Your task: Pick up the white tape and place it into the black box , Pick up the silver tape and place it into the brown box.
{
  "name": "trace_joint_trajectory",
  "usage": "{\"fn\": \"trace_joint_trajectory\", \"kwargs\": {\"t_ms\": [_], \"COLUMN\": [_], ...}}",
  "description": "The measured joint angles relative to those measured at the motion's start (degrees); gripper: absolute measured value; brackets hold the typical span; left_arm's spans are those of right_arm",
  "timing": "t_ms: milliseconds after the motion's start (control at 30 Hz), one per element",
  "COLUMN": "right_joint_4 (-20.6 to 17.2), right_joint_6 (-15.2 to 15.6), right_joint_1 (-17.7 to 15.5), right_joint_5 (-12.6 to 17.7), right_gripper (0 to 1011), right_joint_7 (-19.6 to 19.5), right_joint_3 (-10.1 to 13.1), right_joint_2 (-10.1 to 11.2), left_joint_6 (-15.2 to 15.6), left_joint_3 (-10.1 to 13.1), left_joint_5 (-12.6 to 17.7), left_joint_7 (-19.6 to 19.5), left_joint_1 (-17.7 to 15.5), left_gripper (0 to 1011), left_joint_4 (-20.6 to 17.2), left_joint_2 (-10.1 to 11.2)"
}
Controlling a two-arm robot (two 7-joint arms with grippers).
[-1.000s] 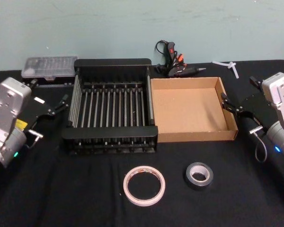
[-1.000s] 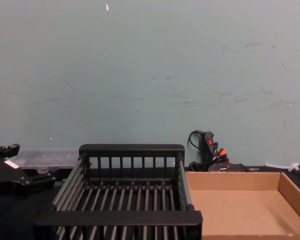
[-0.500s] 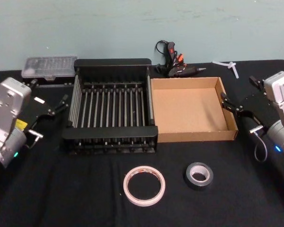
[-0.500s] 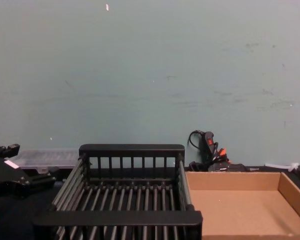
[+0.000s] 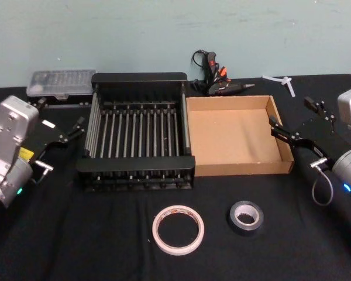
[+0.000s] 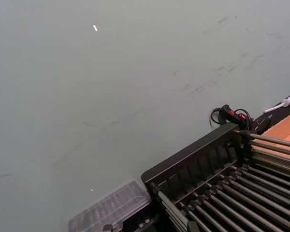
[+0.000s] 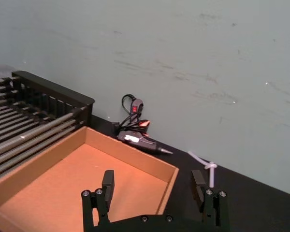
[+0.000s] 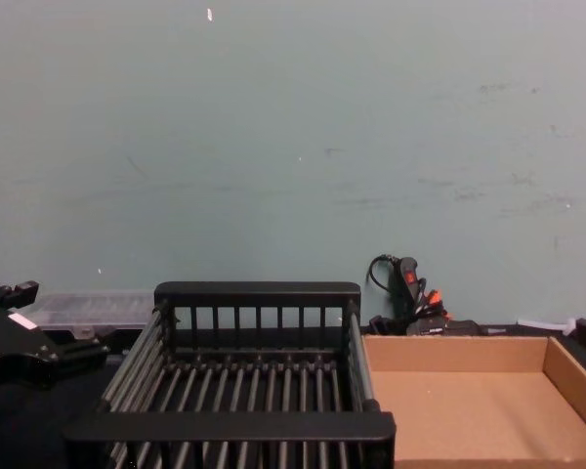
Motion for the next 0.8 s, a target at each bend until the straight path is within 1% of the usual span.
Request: {"fn": "trace_joint_trajectory", "kwargs": {"t_ms": [67,133,233,267,400,567,767,800], "right_joint_4": [-0.8,-2.8,-4.7,-4.7,-7.9,-10.4,-13.2,-13.9], "right_joint_6": [0.4,1.2,1.9,1.9,2.7,3.5,5.4,6.1], "right_joint_1": [-0.6,-2.0,-3.4,-3.4,-5.9,-8.0,-10.9,-11.6], "right_joint_5": [0.6,1.9,2.7,2.7,3.6,4.1,4.3,4.4], "right_gripper": [1002,1002,1002,1002,1002,1002,1002,1002], "right_joint_7": [0.5,1.6,2.5,2.5,4.1,5.5,7.3,7.8], "right_joint_3": [0.5,1.3,2.0,2.0,2.9,3.4,3.8,3.8], "right_joint_2": [0.1,0.4,0.8,0.8,1.7,2.3,3.4,3.8], "left_joint_6": [0.0,0.0,0.0,0.0,0.0,0.0,0.0,0.0], "left_joint_3": [0.0,0.0,0.0,0.0,0.0,0.0,0.0,0.0], "left_joint_5": [0.0,0.0,0.0,0.0,0.0,0.0,0.0,0.0], "left_joint_7": [0.0,0.0,0.0,0.0,0.0,0.0,0.0,0.0], "left_joint_1": [0.0,0.0,0.0,0.0,0.0,0.0,0.0,0.0], "left_gripper": [1001,1001,1001,1001,1001,1001,1002,1001], "left_joint_4": [0.0,0.0,0.0,0.0,0.0,0.0,0.0,0.0], "left_joint_2": [0.0,0.0,0.0,0.0,0.0,0.0,0.0,0.0]}}
